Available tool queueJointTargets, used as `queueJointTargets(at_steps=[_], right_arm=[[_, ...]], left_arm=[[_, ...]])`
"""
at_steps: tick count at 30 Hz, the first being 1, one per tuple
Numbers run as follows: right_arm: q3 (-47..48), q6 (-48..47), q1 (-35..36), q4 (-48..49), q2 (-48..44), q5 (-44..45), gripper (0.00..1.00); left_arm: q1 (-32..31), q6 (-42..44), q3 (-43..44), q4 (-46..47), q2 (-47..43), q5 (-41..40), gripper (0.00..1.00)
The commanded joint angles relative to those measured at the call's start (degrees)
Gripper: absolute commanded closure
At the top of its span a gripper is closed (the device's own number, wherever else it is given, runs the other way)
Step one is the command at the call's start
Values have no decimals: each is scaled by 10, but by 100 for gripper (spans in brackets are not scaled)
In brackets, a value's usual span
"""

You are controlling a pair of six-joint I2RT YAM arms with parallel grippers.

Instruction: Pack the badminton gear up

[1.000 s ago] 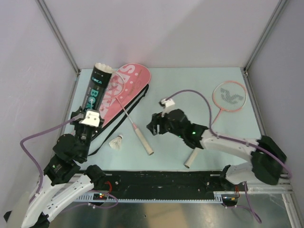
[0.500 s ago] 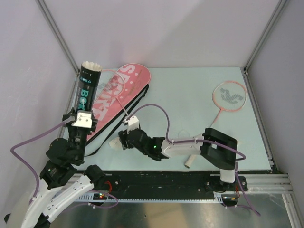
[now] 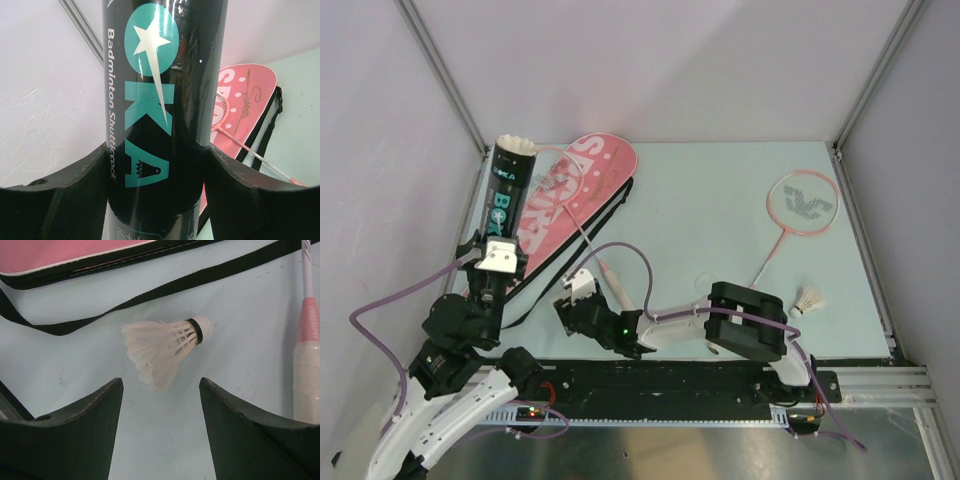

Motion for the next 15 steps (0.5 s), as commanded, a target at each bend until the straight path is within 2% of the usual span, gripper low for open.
queueJointTargets(at_steps=[1,4,9,15], right_arm=[[54,2,5,2,27,62,33],[64,0,5,-2,39,75,39],[65,-7,2,-5,36,99,66],[65,11,-11,-39,25,105,87]], left_arm=[[0,1,1,38,-3,10,100],[1,2,-1,38,-4,12,100],[0,3,-6,38,-7,15,100],[0,2,-8,38,-8,17,100]])
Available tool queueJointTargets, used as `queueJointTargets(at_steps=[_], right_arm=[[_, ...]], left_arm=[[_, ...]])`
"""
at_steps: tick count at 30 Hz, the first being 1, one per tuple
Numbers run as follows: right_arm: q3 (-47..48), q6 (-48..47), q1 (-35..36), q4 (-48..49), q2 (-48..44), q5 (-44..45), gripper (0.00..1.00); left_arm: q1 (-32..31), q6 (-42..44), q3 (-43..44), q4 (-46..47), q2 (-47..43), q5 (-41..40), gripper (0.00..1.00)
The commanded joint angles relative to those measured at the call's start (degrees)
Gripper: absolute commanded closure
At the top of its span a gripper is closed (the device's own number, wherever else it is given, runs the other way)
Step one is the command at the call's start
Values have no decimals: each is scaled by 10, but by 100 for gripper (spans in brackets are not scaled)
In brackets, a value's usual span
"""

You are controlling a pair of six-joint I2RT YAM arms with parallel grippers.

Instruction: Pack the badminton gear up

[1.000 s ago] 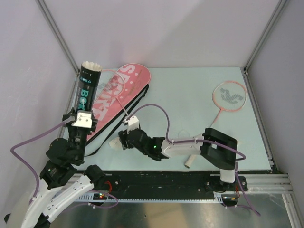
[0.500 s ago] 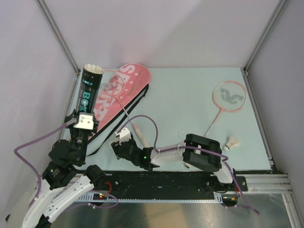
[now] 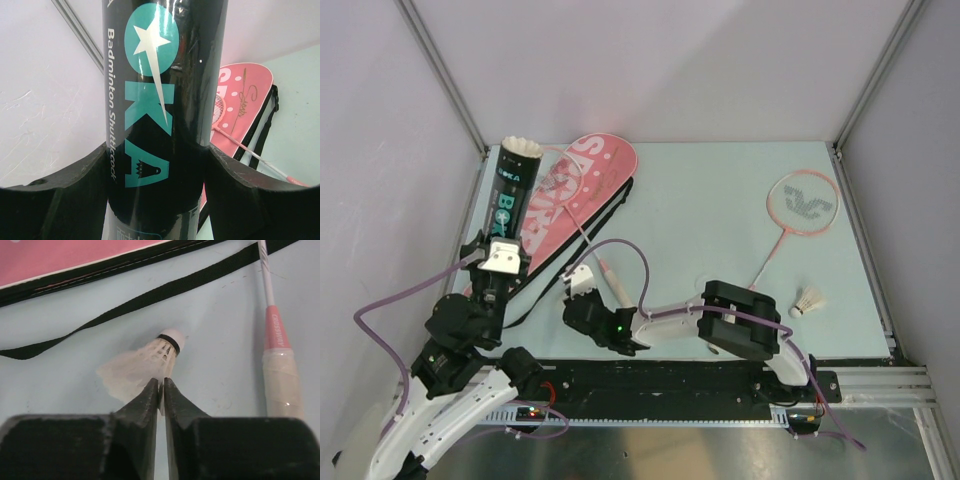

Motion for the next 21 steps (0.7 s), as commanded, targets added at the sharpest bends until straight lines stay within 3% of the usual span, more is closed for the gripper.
queueJointTargets(at_steps=[1,4,11,17,21], right_arm=[[22,14,-11,-18,-12,32,90],[5,4,-17,3,-29,-2,99],[-43,-18,-51,-20,-154,-104,100],[-104,10,-156,-93,-306,-265,100],[-114,-17,-243,-193,-417,-381,100]], left_arm=[[0,3,1,36,-7,7,100],[0,5,-3,36,-7,9,100],[0,15,-27,35,-28,62,100],[0,53,-55,26,-60,181,100],[0,88,-78,12,-71,274,100]])
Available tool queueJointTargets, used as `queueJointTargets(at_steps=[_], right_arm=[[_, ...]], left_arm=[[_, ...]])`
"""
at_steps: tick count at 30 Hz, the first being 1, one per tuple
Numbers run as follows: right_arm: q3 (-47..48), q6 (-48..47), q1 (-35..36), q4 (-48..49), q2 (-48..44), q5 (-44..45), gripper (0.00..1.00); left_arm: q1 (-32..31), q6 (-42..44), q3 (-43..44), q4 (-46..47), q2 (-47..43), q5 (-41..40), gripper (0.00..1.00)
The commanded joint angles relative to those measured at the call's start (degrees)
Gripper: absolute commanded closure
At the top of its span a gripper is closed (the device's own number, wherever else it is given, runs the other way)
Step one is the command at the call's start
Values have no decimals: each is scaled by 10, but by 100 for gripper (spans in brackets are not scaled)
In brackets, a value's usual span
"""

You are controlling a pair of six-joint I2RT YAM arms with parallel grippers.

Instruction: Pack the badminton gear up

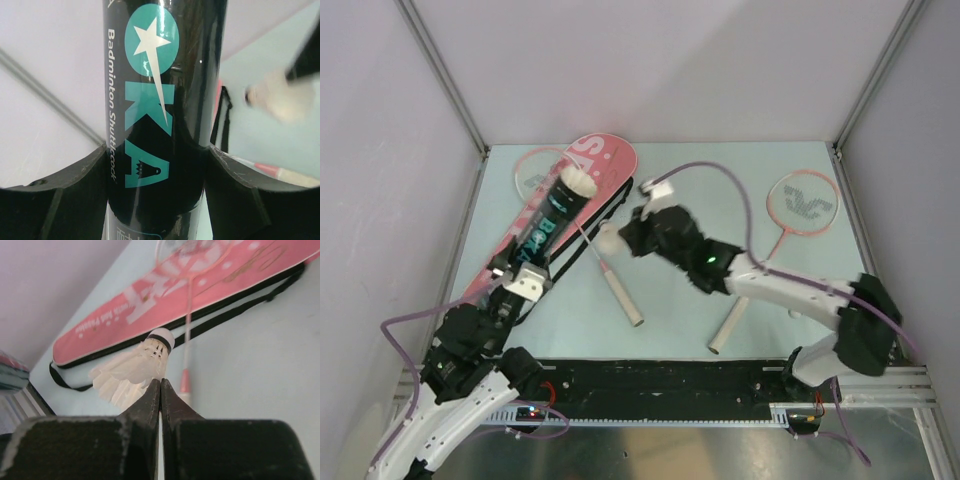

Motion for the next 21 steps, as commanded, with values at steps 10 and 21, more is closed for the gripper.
queueJointTargets(at_steps=[10,21], right_arm=[[-11,-51,-317,-278,-362,-461,100],[-3,-43,-433,-378,-486,-626,100]], left_arm=[[0,111,-31,-21,20,294,100],[0,168,-17,-39,77,344,100]])
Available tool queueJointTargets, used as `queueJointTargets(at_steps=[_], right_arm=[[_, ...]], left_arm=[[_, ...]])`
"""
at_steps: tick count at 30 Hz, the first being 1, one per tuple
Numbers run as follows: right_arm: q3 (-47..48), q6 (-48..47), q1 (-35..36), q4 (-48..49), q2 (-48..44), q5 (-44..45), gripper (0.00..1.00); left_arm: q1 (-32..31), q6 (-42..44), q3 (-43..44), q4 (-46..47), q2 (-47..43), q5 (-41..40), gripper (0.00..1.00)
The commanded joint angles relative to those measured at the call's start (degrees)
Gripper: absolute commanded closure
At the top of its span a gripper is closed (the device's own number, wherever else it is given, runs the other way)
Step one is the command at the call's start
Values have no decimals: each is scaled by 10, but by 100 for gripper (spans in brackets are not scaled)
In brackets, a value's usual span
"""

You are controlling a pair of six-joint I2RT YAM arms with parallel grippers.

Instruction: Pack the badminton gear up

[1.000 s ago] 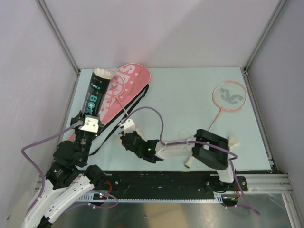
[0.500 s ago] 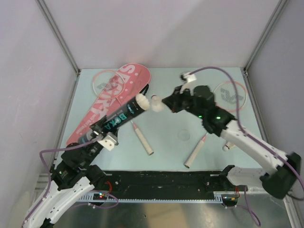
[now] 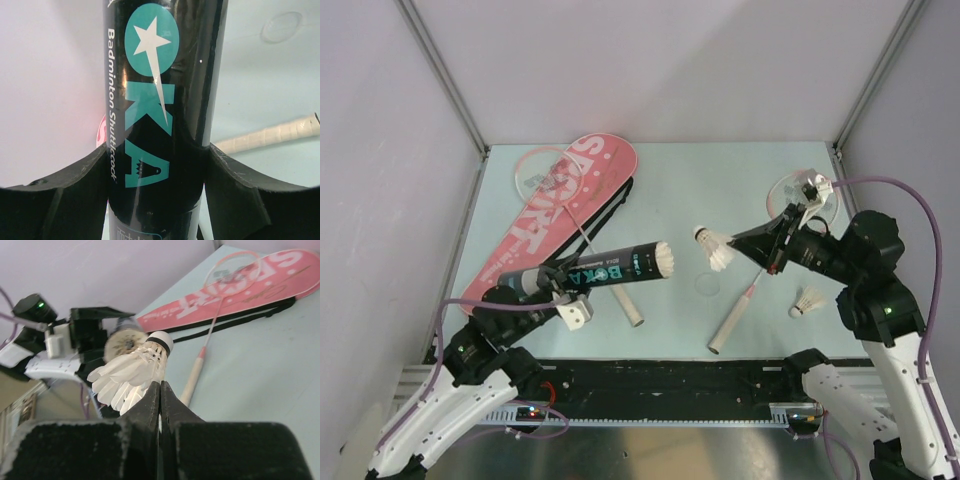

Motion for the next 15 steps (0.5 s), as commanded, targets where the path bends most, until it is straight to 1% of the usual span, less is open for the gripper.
queueJointTargets(at_steps=[1,8,15], right_arm=[[10,11,-5,-46,-16,-93,100],[9,20,2,-70,-6,-138,100],[6,14,56,-79,25,-120,100]], left_arm=[[0,44,22,16,16,33,100],[0,56,23,15,23,77,100],[1,58,24,15,25,94,100]])
